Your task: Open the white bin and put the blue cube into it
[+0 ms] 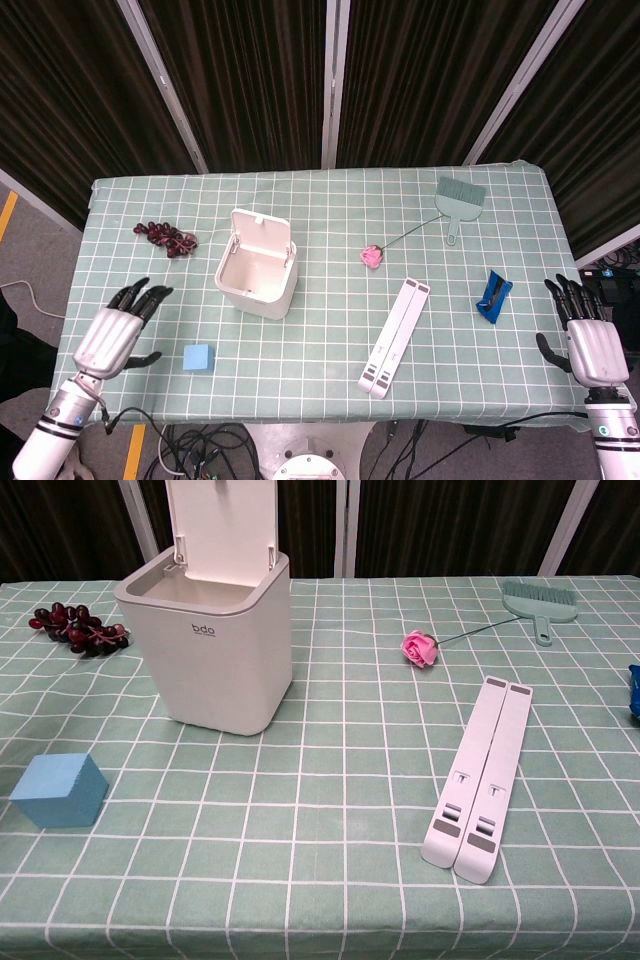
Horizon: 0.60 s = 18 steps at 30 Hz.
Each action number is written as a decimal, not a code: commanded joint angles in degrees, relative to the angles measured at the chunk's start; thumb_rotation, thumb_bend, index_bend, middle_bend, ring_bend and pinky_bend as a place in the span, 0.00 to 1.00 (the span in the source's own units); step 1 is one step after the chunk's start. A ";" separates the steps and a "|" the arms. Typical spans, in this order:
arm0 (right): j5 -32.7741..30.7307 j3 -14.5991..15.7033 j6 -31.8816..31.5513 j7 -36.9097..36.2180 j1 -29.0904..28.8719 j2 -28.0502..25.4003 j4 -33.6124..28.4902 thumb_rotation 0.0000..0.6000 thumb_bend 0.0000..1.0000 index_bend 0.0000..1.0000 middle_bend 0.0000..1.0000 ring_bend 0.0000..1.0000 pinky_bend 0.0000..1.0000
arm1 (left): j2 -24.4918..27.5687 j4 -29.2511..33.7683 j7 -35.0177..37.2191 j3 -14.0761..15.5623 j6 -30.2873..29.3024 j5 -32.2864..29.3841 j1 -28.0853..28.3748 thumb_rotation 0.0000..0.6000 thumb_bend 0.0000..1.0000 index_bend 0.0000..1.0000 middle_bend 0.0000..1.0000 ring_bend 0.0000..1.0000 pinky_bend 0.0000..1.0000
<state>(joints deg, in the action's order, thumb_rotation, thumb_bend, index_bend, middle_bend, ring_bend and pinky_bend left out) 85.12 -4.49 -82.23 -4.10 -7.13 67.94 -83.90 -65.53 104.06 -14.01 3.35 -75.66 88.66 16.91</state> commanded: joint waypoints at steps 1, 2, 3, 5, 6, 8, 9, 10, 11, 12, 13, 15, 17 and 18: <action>0.10 -0.03 -0.01 0.19 -0.07 -0.20 -0.39 1.00 0.27 0.00 0.00 0.00 0.00 | -2.84 -3.28 2.87 2.53 3.92 0.98 -0.45 1.00 0.06 0.12 0.14 0.03 0.17; 0.13 -0.06 -0.03 0.31 -0.11 -0.30 -0.56 1.00 0.27 0.00 0.00 0.00 0.00 | -3.63 -3.86 3.30 2.85 4.84 1.08 -0.27 1.00 0.06 0.12 0.14 0.03 0.17; 0.16 -0.11 -0.02 0.50 -0.17 -0.46 -0.80 1.00 0.27 0.00 0.00 0.00 0.00 | -4.61 -4.56 3.82 3.10 5.88 1.12 -0.01 1.00 0.06 0.12 0.14 0.03 0.17; 0.14 -0.17 0.02 0.83 -0.24 -0.69 -1.15 1.00 0.27 0.00 0.00 0.00 0.00 | -5.84 -5.51 4.38 3.19 7.07 1.13 0.38 1.00 0.06 0.12 0.14 0.03 0.17; 0.11 -0.20 0.04 1.02 -0.27 -0.81 -1.34 1.00 0.27 0.00 0.00 0.00 0.00 | -6.57 -6.07 4.72 3.14 7.62 1.13 0.60 1.00 0.06 0.12 0.14 0.03 0.17; 0.03 -0.22 0.08 1.20 -0.28 -0.92 -1.59 1.00 0.27 0.00 0.00 0.00 0.00 | -7.60 -6.86 5.29 2.92 8.02 1.14 0.82 1.00 0.06 0.12 0.14 0.03 0.18; -0.02 -0.20 0.12 1.23 -0.27 -0.96 -1.69 1.00 0.27 0.00 0.00 0.00 0.00 | -8.34 -7.48 5.71 2.76 8.05 1.23 0.87 1.00 0.06 0.12 0.15 0.04 0.19; -0.06 -0.17 0.17 1.25 -0.26 -0.96 -1.70 1.00 0.27 0.00 0.00 0.00 0.00 | -8.93 -8.00 6.06 2.68 8.12 1.25 0.90 1.00 0.06 0.12 0.15 0.06 0.21; -0.10 -0.14 0.24 1.25 -0.25 -0.95 -1.69 1.00 0.27 0.00 0.00 0.00 0.00 | -9.47 -8.50 6.39 2.65 8.30 1.19 0.94 1.00 0.06 0.13 0.16 0.08 0.24; -0.15 -0.09 0.32 1.24 -0.25 -0.94 -1.65 1.00 0.27 0.00 0.00 0.00 0.00 | -10.09 -9.16 6.71 2.61 8.67 1.07 1.04 1.00 0.06 0.14 0.17 0.09 0.26; -0.18 -0.06 0.38 1.21 -0.24 -0.94 -1.62 1.00 0.27 0.00 0.00 0.00 0.00 | -10.53 -9.66 6.88 2.60 8.95 0.97 1.12 1.00 0.06 0.14 0.17 0.10 0.27; -0.24 -0.01 0.47 1.14 -0.23 -0.97 -1.55 1.00 0.27 0.00 0.00 0.00 0.00 | -11.43 -10.79 7.11 2.40 9.27 0.69 1.23 1.00 0.06 0.15 0.18 0.10 0.29; -0.25 -0.01 0.50 1.09 -0.23 -1.04 -1.52 1.00 0.27 0.00 0.00 0.00 0.00 | -12.09 -11.65 7.15 2.10 9.21 0.34 1.19 1.00 0.06 0.16 0.19 0.12 0.31; -0.26 -0.01 0.53 1.08 -0.25 -1.08 -1.51 1.00 0.27 0.00 0.00 0.00 0.00 | -12.45 -11.95 7.52 1.99 9.16 0.17 1.14 1.00 0.06 0.17 0.20 0.13 0.32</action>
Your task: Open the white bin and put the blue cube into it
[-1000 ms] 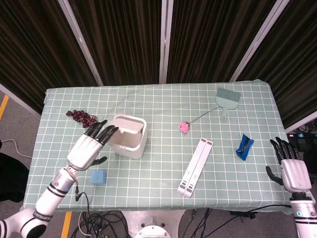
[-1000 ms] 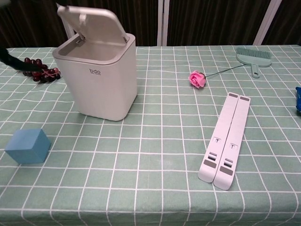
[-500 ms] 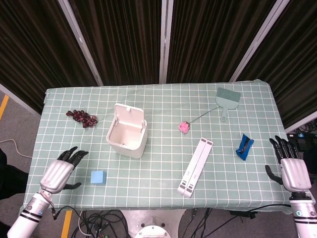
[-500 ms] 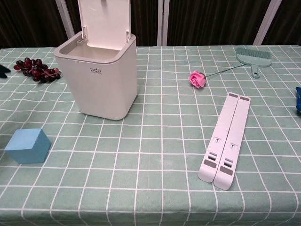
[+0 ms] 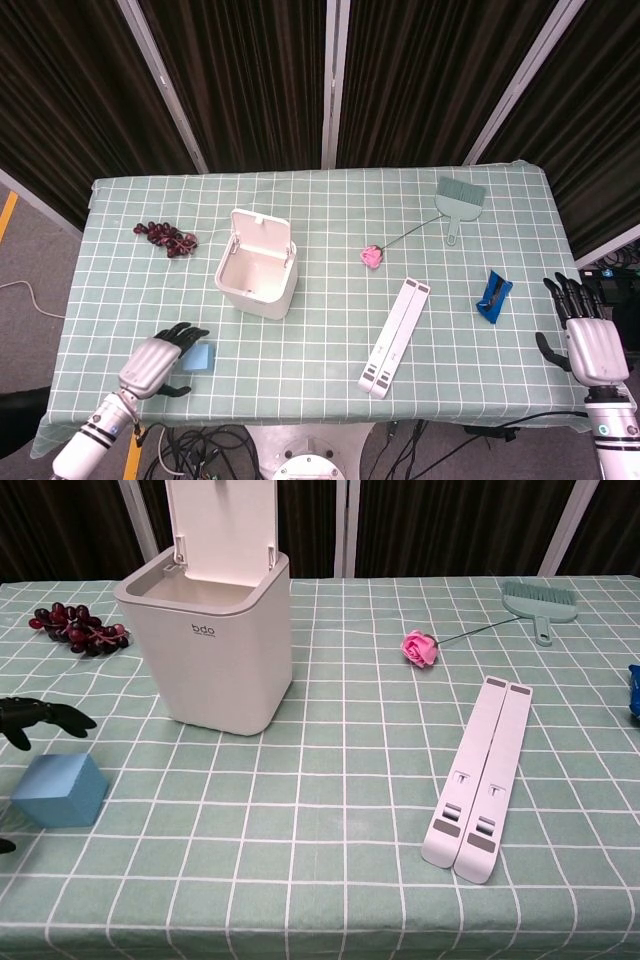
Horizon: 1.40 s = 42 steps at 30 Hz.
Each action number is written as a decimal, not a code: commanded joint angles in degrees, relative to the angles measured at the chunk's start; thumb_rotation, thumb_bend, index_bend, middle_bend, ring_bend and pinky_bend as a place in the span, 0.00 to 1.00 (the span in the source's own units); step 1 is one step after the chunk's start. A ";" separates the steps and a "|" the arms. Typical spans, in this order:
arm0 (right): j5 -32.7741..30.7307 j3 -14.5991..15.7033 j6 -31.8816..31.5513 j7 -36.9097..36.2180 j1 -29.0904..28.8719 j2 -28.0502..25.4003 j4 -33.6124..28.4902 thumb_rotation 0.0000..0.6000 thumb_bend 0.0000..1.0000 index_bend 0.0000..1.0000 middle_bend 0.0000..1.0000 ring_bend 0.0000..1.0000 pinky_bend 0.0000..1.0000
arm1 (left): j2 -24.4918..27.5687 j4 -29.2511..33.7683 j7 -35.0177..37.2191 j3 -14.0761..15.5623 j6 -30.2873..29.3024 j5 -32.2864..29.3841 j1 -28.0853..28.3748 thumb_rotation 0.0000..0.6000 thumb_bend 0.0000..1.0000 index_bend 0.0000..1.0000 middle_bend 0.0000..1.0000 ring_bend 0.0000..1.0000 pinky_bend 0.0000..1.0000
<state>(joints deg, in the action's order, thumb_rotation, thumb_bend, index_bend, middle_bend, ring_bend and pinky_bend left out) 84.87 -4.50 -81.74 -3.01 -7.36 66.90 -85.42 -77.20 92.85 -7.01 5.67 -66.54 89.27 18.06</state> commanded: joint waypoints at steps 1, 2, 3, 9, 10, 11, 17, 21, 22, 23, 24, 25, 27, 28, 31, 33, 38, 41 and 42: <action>-0.03 0.00 0.07 -0.02 -0.03 -0.06 0.01 1.00 0.27 0.00 0.00 0.00 0.00 | -1.03 -0.97 0.81 -0.44 -0.12 -0.46 -0.07 1.00 0.07 0.19 0.21 0.15 0.34; -0.06 0.00 0.13 -0.01 -0.05 -0.06 0.03 1.00 0.27 0.00 0.00 0.00 0.00 | -1.33 -1.31 0.95 -0.54 -0.35 -0.40 -0.13 1.00 0.07 0.20 0.23 0.16 0.35; -0.08 0.02 0.22 0.00 -0.08 -0.04 0.03 1.00 0.27 0.00 0.00 0.00 0.00 | -1.76 -1.85 1.02 -0.57 -0.58 -0.21 -0.18 1.00 0.07 0.21 0.24 0.18 0.37; -0.06 0.19 0.52 0.09 -0.17 0.15 0.01 1.00 0.27 0.00 0.00 0.00 0.00 | -4.19 -4.20 1.31 -0.94 -0.26 -0.33 0.06 1.00 0.09 0.25 0.29 0.23 0.43; -0.11 0.21 0.60 0.09 -0.18 0.14 0.00 1.00 0.27 0.00 0.00 0.00 0.00 | -4.60 -4.51 1.36 -1.06 -0.20 -0.41 0.12 1.00 0.09 0.27 0.30 0.24 0.44; -0.16 0.23 0.68 0.09 -0.18 0.10 0.00 1.00 0.28 0.00 0.00 0.00 0.00 | -5.00 -4.84 1.34 -1.24 -0.23 -0.50 0.16 1.00 0.10 0.29 0.32 0.26 0.45; -0.59 0.23 0.90 -0.28 -0.08 0.03 0.33 1.00 0.28 0.00 0.00 0.00 0.00 | -7.22 -6.59 0.15 -2.15 -1.57 -0.78 -0.10 1.00 0.16 0.45 0.48 0.41 0.59; -0.57 0.32 1.02 -0.58 -0.08 0.20 0.66 1.00 0.28 0.00 0.00 0.00 0.00 | -7.68 -6.98 -1.09 -2.41 -2.71 -0.60 -0.39 1.00 0.22 0.52 0.55 0.49 0.66; -0.58 0.33 1.06 -0.61 -0.09 0.24 0.70 1.00 0.28 0.00 0.00 0.00 0.00 | -7.51 -6.77 -1.35 -2.46 -3.04 -0.47 -0.45 1.00 0.23 0.53 0.56 0.49 0.66; -0.60 0.33 1.09 -0.61 -0.10 0.27 0.73 1.00 0.28 0.00 0.00 0.00 0.00 | -7.20 -6.41 -1.61 -2.59 -3.50 -0.27 -0.49 1.00 0.23 0.53 0.56 0.49 0.67; -0.63 0.32 1.16 -0.53 -0.14 0.29 0.74 1.00 0.28 0.00 0.00 0.00 0.00 | -6.48 -5.70 -1.97 -2.93 -4.31 0.03 -0.51 1.00 0.23 0.53 0.56 0.49 0.67; -0.64 0.31 1.20 -0.43 -0.18 0.27 0.70 1.00 0.28 0.00 0.00 0.00 0.00 | -5.69 -5.00 -2.31 -3.31 -5.03 0.30 -0.48 1.00 0.24 0.53 0.56 0.49 0.67; -0.56 0.26 1.14 -0.17 -0.23 0.21 0.48 1.00 0.28 0.00 0.00 0.00 0.00 | -3.15 -2.83 -3.39 -4.64 -7.01 0.86 -0.33 1.00 0.24 0.53 0.56 0.49 0.67; -0.48 0.25 1.04 -0.06 -0.23 0.19 0.36 1.00 0.28 0.00 0.00 0.00 0.00 | -1.84 -1.72 -4.00 -5.42 -7.91 1.03 -0.22 1.00 0.24 0.53 0.56 0.49 0.67; -0.32 0.22 0.75 0.18 -0.20 0.23 0.06 1.00 0.28 0.00 0.00 0.00 0.00 | 2.87 2.66 -6.49 -8.44 -10.58 1.46 0.43 1.00 0.24 0.53 0.56 0.49 0.67; -0.34 0.22 0.75 0.33 -0.21 0.30 -0.03 1.00 0.28 0.00 0.00 0.00 0.00 | 5.82 6.05 -7.77 -10.58 -11.76 1.81 1.19 1.00 0.23 0.53 0.56 0.49 0.67; -0.38 0.23 0.84 0.43 -0.27 0.48 0.00 1.00 0.28 0.00 0.00 0.00 0.00 | 8.94 12.58 -8.69 -15.45 -13.04 3.54 4.21 1.00 0.23 0.53 0.56 0.49 0.67; -0.37 0.19 0.82 0.19 -0.29 0.55 0.19 1.00 0.28 0.00 0.00 0.00 0.00 | 7.43 13.93 -7.60 -18.18 -11.89 4.63 7.63 1.00 0.23 0.53 0.56 0.49 0.66; -0.36 0.19 0.78 0.04 -0.27 0.60 0.30 1.00 0.28 0.00 0.00 0.00 0.00 | 6.75 14.05 -6.79 -18.83 -11.15 4.40 8.69 1.00 0.23 0.53 0.56 0.49 0.66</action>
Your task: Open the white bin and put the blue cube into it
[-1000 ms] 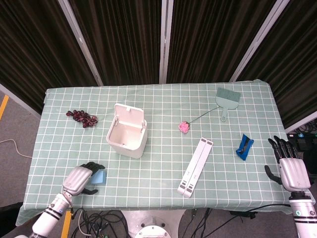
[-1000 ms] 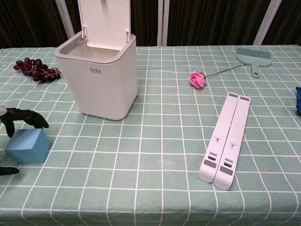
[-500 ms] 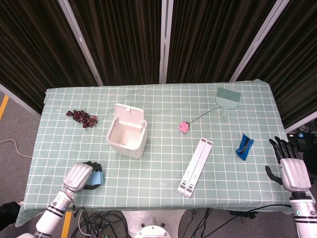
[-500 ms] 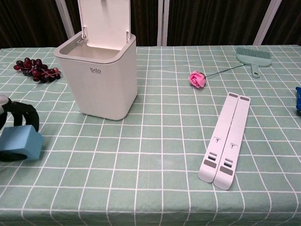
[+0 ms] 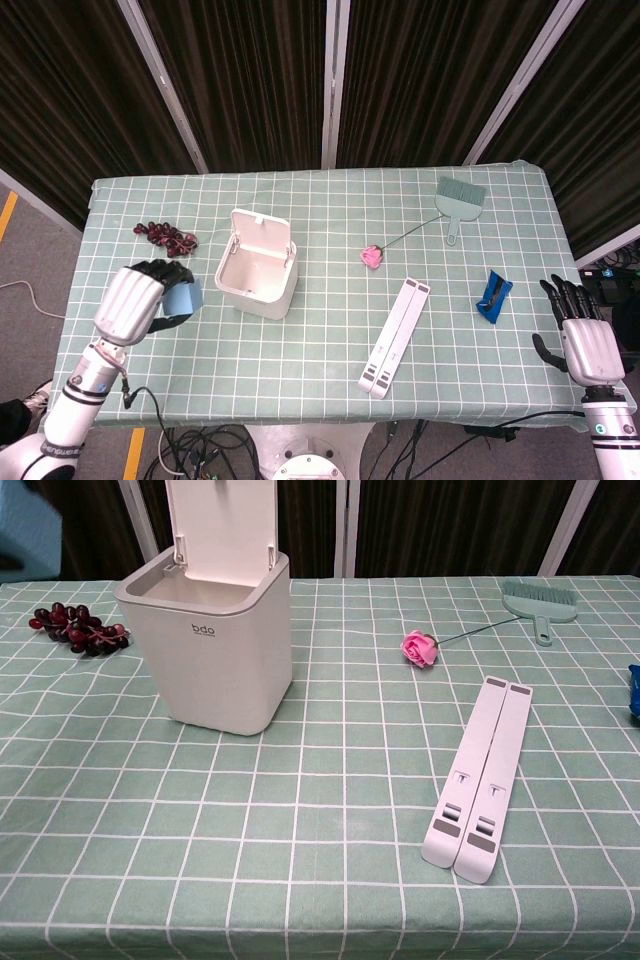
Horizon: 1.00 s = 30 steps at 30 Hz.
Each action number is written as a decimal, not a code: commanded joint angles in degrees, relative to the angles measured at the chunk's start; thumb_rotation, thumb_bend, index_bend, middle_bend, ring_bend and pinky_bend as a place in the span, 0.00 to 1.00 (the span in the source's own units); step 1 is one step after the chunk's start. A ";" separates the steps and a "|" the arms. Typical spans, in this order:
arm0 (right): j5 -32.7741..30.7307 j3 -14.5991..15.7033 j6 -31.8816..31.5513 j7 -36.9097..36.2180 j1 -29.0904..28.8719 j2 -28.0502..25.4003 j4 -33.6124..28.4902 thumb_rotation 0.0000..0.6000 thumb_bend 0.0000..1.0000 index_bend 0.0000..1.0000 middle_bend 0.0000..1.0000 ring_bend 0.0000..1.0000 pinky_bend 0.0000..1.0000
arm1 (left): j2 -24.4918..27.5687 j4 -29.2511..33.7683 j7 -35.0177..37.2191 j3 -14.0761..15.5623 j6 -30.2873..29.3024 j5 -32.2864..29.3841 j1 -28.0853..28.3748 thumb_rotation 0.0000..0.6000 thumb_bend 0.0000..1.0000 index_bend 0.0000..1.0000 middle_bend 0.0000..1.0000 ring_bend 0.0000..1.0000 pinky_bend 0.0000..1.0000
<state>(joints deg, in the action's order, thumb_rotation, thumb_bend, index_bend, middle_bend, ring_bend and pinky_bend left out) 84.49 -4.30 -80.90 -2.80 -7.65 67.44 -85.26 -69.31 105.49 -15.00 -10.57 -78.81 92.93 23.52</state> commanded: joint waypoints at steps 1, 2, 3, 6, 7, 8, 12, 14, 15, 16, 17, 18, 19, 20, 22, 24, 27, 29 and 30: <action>0.01 0.00 -0.07 -0.33 0.04 0.10 0.28 1.00 0.28 0.00 0.00 0.00 0.00 | -1.94 1.35 1.95 -3.19 1.95 0.40 4.31 1.00 0.23 0.52 0.56 0.49 0.66; -0.05 0.00 -0.04 -0.51 0.06 0.14 0.45 1.00 0.28 0.00 0.00 0.00 0.00 | -2.77 1.10 2.46 -3.72 2.85 0.04 5.39 1.00 0.23 0.52 0.56 0.49 0.66; -0.15 0.02 0.03 -0.79 0.10 0.21 0.72 1.00 0.28 0.00 0.00 0.00 0.00 | -4.03 0.51 2.83 -4.33 3.91 -0.33 6.79 1.00 0.23 0.52 0.55 0.49 0.66; -0.55 0.00 0.24 -1.59 0.21 0.35 1.43 1.00 0.28 0.00 0.00 0.00 0.00 | -7.80 -2.38 3.16 -5.34 6.34 -1.43 10.02 1.00 0.23 0.51 0.54 0.48 0.65; -0.64 -0.02 0.23 -1.82 0.26 0.35 1.61 1.00 0.28 0.00 0.00 0.00 0.00 | -8.81 -3.40 3.14 -5.47 7.18 -1.90 10.87 1.00 0.22 0.50 0.53 0.47 0.64; -0.68 -0.03 0.15 -2.04 0.34 0.33 1.78 1.00 0.28 0.00 0.00 0.00 0.00 | -9.71 -4.44 3.15 -5.55 8.02 -2.46 11.65 1.00 0.22 0.47 0.51 0.45 0.62; -0.83 -0.13 -0.20 -2.90 0.62 0.22 2.45 1.00 0.28 0.00 0.00 0.00 0.00 | -12.16 -8.69 3.72 -5.26 11.89 -5.50 14.15 1.00 0.19 0.32 0.33 0.28 0.47; -0.95 -0.15 -0.11 -3.21 0.66 0.23 2.73 1.00 0.28 0.00 0.00 0.00 0.00 | -12.85 -10.20 4.09 -5.24 11.77 -5.93 14.47 1.00 0.16 0.16 0.17 0.14 0.35; -1.03 -0.12 0.02 -3.37 0.66 0.29 2.91 1.00 0.28 0.00 0.00 0.00 0.00 | -13.41 -11.16 4.16 -5.22 10.79 -5.73 14.39 1.00 0.15 0.11 0.11 0.10 0.30; -1.08 -0.12 0.12 -3.48 0.65 0.35 3.04 1.00 0.28 0.00 0.00 0.00 0.00 | -13.70 -11.66 4.27 -5.14 9.82 -5.37 14.18 1.00 0.14 0.08 0.07 0.06 0.26; -1.12 -0.10 0.25 -3.56 0.63 0.41 3.16 1.00 0.28 0.00 0.00 0.00 0.00 | -13.79 -11.93 4.32 -4.99 8.81 -4.96 13.88 1.00 0.13 0.06 0.05 0.04 0.24; -1.13 -0.08 0.41 -3.61 0.57 0.48 3.28 1.00 0.28 0.00 0.00 0.00 0.00 | -13.42 -11.88 4.21 -4.61 7.58 -4.26 13.34 1.00 0.13 0.06 0.04 0.04 0.23; -1.10 -0.06 0.47 -3.63 0.54 0.51 3.30 1.00 0.28 0.00 0.00 0.00 0.00 | -12.80 -11.60 3.86 -4.23 6.66 -3.72 12.79 1.00 0.12 0.06 0.04 0.04 0.22; -1.02 -0.08 0.42 -3.65 0.52 0.53 3.28 1.00 0.28 0.00 0.00 0.00 0.00 | -11.93 -11.08 3.23 -3.73 5.62 -3.25 12.00 1.00 0.12 0.06 0.05 0.04 0.23; -0.72 -0.10 -0.02 -3.75 0.60 0.50 3.18 1.00 0.28 0.00 0.00 0.00 0.00 | -9.03 -9.38 1.61 -2.52 2.80 -2.93 9.27 1.00 0.13 0.06 0.06 0.04 0.23; -0.52 -0.10 -0.46 -3.82 0.77 0.39 3.16 1.00 0.28 0.00 0.00 0.00 0.00 | -5.95 -7.01 0.15 -0.11 -1.58 -3.05 4.61 1.00 0.12 0.06 0.08 0.04 0.23; -0.53 -0.06 -0.47 -3.90 0.87 0.19 3.07 1.00 0.28 0.00 0.00 0.00 0.00 | -2.86 -5.31 -0.03 4.51 -7.90 -4.61 -3.21 1.00 0.11 0.07 0.09 0.04 0.22; -0.48 -0.04 -0.37 -3.79 0.81 0.11 2.87 1.00 0.28 0.00 0.00 0.00 0.00 | -1.73 -6.06 1.38 7.36 -9.86 -5.65 -6.97 1.00 0.10 0.07 0.09 0.04 0.22; -0.33 -0.05 -0.42 -3.58 0.74 0.19 2.70 1.00 0.28 0.00 0.00 0.00 0.00 | -1.44 -7.35 2.63 8.94 -10.57 -6.24 -8.92 1.00 0.10 0.07 0.09 0.04 0.21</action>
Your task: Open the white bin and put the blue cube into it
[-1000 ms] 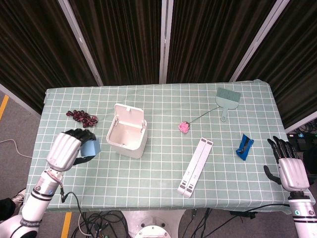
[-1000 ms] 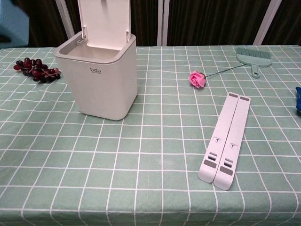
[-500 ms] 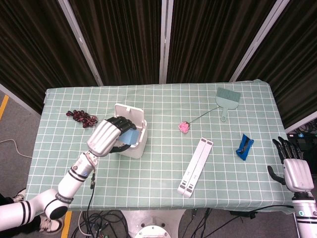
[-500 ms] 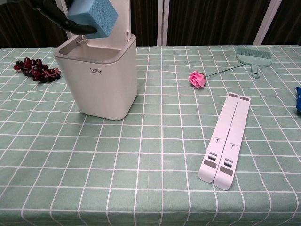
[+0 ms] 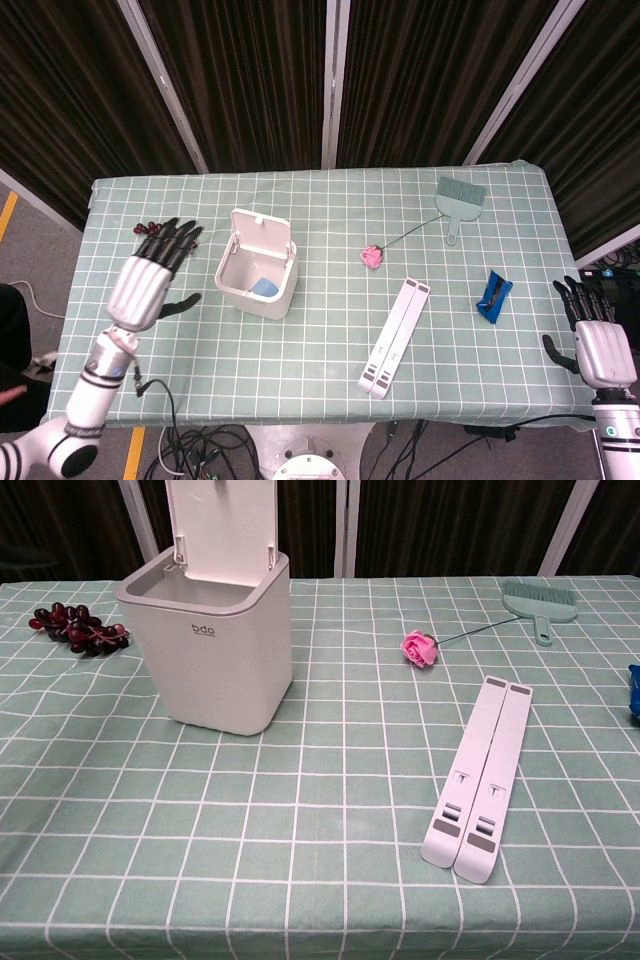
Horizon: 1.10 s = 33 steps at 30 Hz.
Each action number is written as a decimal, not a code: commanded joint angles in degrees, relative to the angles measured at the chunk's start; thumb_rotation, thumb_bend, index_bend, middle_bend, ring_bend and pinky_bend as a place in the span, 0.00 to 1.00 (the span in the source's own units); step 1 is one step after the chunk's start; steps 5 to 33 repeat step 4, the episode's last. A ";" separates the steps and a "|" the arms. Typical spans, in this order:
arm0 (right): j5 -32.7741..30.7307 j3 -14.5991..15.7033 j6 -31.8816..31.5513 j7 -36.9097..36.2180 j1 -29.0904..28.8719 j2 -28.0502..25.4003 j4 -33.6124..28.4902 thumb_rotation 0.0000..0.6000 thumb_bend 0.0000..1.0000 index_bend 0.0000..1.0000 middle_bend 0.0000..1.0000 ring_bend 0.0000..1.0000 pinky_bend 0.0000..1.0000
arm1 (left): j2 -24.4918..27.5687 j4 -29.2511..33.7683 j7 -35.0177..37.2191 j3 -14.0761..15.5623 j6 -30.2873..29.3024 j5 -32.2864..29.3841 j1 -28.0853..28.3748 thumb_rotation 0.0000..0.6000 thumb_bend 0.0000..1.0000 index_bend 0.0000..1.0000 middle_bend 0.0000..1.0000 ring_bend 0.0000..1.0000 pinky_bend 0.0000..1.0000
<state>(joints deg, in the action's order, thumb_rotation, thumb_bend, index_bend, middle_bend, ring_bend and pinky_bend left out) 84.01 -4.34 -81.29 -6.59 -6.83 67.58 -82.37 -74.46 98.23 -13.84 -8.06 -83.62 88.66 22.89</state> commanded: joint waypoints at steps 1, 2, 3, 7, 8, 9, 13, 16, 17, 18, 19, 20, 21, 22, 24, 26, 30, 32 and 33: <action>0.30 -0.04 -0.18 0.36 -0.11 0.20 -0.31 1.00 0.28 0.00 0.00 0.00 0.00 | 3.75 -1.29 2.53 7.42 -6.02 -2.38 -9.49 1.00 0.09 0.07 0.09 0.04 0.21; 0.43 -0.04 -0.30 0.51 -0.15 0.40 -0.41 1.00 0.28 0.00 0.00 0.00 0.00 | 3.73 -2.52 3.69 8.25 -5.91 -2.86 -10.43 1.00 0.09 0.07 0.09 0.04 0.20; 0.60 0.06 -0.22 0.78 -0.22 0.62 -0.57 1.00 0.28 0.00 0.00 0.00 0.00 | 3.74 -3.95 5.57 9.06 -5.45 -3.54 -11.38 1.00 0.09 0.07 0.09 0.04 0.20; 0.72 0.15 -0.10 1.06 -0.31 0.75 -0.67 1.00 0.28 0.00 0.00 0.00 0.00 | 3.70 -4.88 7.12 9.46 -5.15 -3.94 -11.95 1.00 0.09 0.07 0.09 0.04 0.19; 0.72 0.15 -0.10 1.06 -0.31 0.75 -0.67 1.00 0.28 0.00 0.00 0.00 0.00 | 3.70 -4.88 7.12 9.46 -5.15 -3.94 -11.95 1.00 0.09 0.07 0.09 0.04 0.19; 0.72 0.15 -0.10 1.06 -0.31 0.75 -0.67 1.00 0.28 0.00 0.00 0.00 0.00 | 3.70 -4.88 7.12 9.46 -5.15 -3.94 -11.95 1.00 0.09 0.07 0.09 0.04 0.19; 0.72 0.15 -0.10 1.06 -0.31 0.75 -0.67 1.00 0.28 0.00 0.00 0.00 0.00 | 3.70 -4.88 7.12 9.46 -5.15 -3.94 -11.95 1.00 0.09 0.07 0.09 0.04 0.19; 0.72 0.15 -0.10 1.06 -0.31 0.75 -0.67 1.00 0.28 0.00 0.00 0.00 0.00 | 3.70 -4.88 7.12 9.46 -5.15 -3.94 -11.95 1.00 0.09 0.07 0.09 0.04 0.19; 0.72 0.15 -0.10 1.06 -0.31 0.75 -0.67 1.00 0.28 0.00 0.00 0.00 0.00 | 3.70 -4.88 7.12 9.46 -5.15 -3.94 -11.95 1.00 0.09 0.07 0.09 0.04 0.19; 0.72 0.15 -0.10 1.06 -0.31 0.75 -0.67 1.00 0.28 0.00 0.00 0.00 0.00 | 3.70 -4.88 7.12 9.46 -5.15 -3.94 -11.95 1.00 0.09 0.07 0.09 0.04 0.19; 0.72 0.15 -0.10 1.06 -0.31 0.75 -0.67 1.00 0.28 0.00 0.00 0.00 0.00 | 3.70 -4.88 7.12 9.46 -5.15 -3.94 -11.95 1.00 0.09 0.07 0.09 0.04 0.19; 0.72 0.15 -0.10 1.06 -0.31 0.75 -0.67 1.00 0.28 0.00 0.00 0.00 0.00 | 3.70 -4.88 7.12 9.46 -5.15 -3.94 -11.95 1.00 0.09 0.07 0.09 0.04 0.19; 0.72 0.15 -0.10 1.06 -0.31 0.75 -0.67 1.00 0.28 0.00 0.00 0.00 0.00 | 3.70 -4.88 7.12 9.46 -5.15 -3.94 -11.95 1.00 0.09 0.07 0.09 0.04 0.19; 0.72 0.15 -0.10 1.06 -0.31 0.75 -0.67 1.00 0.28 0.00 0.00 0.00 0.00 | 3.70 -4.88 7.12 9.46 -5.15 -3.94 -11.95 1.00 0.09 0.07 0.09 0.04 0.19; 0.72 0.15 -0.10 1.06 -0.31 0.75 -0.67 1.00 0.28 0.00 0.00 0.00 0.00 | 3.70 -4.88 7.12 9.46 -5.15 -3.94 -11.95 1.00 0.09 0.07 0.09 0.04 0.19; 0.72 0.15 -0.10 1.06 -0.31 0.75 -0.67 1.00 0.28 0.00 0.00 0.00 0.00 | 3.70 -4.88 7.12 9.46 -5.15 -3.94 -11.95 1.00 0.09 0.07 0.09 0.04 0.19; 0.72 0.15 -0.10 1.06 -0.31 0.75 -0.67 1.00 0.28 0.00 0.00 0.00 0.00 | 3.70 -4.88 7.12 9.46 -5.15 -3.94 -11.95 1.00 0.09 0.07 0.09 0.04 0.19; 0.72 0.15 -0.10 1.06 -0.31 0.75 -0.67 1.00 0.28 0.00 0.00 0.00 0.00 | 3.70 -4.88 7.12 9.46 -5.15 -3.94 -11.95 1.00 0.09 0.07 0.09 0.04 0.19; 0.72 0.15 -0.10 1.06 -0.31 0.75 -0.67 1.00 0.28 0.00 0.00 0.00 0.00 | 3.70 -4.88 7.12 9.46 -5.15 -3.94 -11.95 1.00 0.09 0.07 0.09 0.04 0.19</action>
